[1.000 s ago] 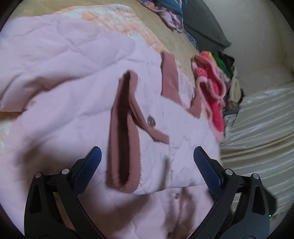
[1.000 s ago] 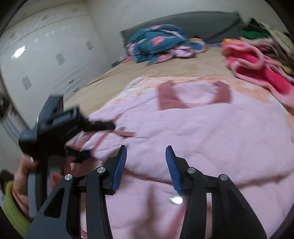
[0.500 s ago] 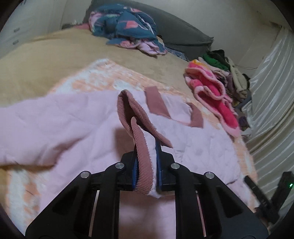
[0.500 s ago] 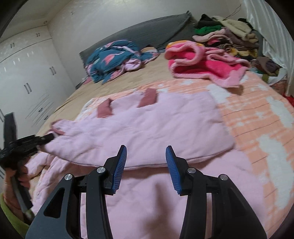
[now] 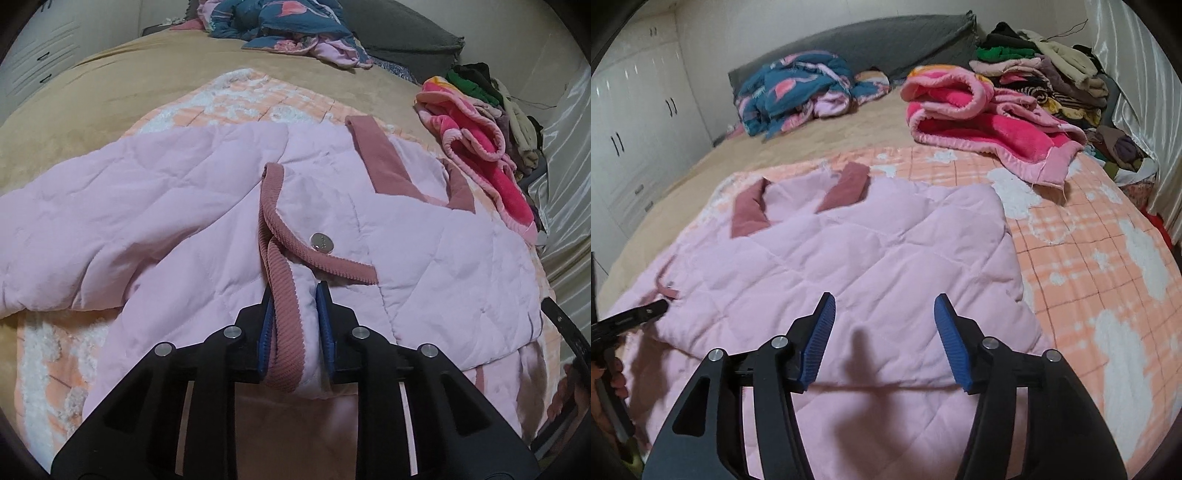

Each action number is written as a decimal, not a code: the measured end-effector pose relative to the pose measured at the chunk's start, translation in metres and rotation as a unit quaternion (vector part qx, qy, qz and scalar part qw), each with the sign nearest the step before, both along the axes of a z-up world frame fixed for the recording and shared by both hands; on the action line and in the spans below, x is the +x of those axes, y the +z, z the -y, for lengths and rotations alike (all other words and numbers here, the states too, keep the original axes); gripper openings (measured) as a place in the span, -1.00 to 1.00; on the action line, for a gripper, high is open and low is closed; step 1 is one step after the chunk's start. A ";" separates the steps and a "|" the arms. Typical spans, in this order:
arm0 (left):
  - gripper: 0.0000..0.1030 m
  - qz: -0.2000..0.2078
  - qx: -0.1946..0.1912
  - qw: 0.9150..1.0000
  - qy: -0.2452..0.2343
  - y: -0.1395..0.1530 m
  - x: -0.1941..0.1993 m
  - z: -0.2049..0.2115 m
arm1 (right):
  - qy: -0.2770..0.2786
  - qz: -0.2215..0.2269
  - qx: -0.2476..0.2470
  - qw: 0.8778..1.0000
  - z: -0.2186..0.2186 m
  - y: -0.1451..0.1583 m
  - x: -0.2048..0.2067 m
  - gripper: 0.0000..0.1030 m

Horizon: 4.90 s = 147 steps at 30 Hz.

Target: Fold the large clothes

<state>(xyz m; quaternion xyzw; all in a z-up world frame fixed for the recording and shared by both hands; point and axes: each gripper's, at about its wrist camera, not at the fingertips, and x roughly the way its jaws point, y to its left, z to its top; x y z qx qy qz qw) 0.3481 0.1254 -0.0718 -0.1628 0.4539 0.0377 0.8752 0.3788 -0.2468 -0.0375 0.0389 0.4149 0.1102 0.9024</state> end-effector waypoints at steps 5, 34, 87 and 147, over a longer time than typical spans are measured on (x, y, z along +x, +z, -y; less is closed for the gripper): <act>-0.65 -0.004 0.001 1.000 0.001 -0.003 -0.001 -0.001 | -0.019 -0.041 -0.011 0.999 0.017 -0.022 0.021 0.07; 0.20 0.014 0.020 0.999 -0.024 0.029 -0.015 0.008 | -0.012 0.021 0.065 0.998 -0.010 0.023 -0.030 0.89; 0.82 0.052 0.029 0.971 0.232 0.062 -0.098 -0.189 | 0.257 0.083 0.024 0.962 -0.321 0.095 -0.080 0.89; -0.79 0.146 0.049 0.904 0.399 0.088 -0.172 -0.282 | 0.201 0.026 0.078 0.976 -0.236 0.053 -0.083 0.89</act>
